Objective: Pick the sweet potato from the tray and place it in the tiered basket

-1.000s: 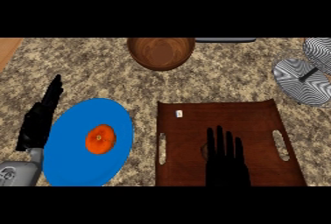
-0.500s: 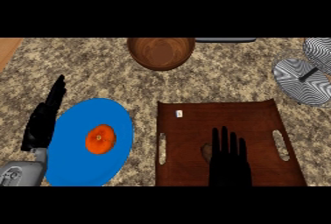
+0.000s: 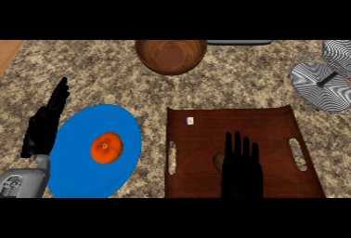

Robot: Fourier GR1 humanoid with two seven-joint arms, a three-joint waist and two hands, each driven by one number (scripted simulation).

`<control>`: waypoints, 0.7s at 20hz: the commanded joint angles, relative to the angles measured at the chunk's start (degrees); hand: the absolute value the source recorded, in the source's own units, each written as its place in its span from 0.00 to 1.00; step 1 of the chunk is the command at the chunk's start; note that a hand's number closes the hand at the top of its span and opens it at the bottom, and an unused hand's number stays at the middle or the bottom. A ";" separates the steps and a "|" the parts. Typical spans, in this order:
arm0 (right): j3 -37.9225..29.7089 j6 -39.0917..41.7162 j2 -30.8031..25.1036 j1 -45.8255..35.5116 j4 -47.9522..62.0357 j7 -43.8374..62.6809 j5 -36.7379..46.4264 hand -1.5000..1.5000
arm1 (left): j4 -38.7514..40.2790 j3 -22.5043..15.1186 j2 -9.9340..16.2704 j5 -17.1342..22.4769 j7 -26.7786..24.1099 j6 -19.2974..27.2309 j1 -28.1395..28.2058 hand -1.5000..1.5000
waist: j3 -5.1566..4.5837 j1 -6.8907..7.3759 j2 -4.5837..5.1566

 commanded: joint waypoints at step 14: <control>0.48 5.28 -0.85 -4.80 8.62 -3.44 -1.36 1.00 | 2.18 3.51 -1.72 -0.84 -5.76 -2.62 2.53 0.50 | -0.02 0.11 0.00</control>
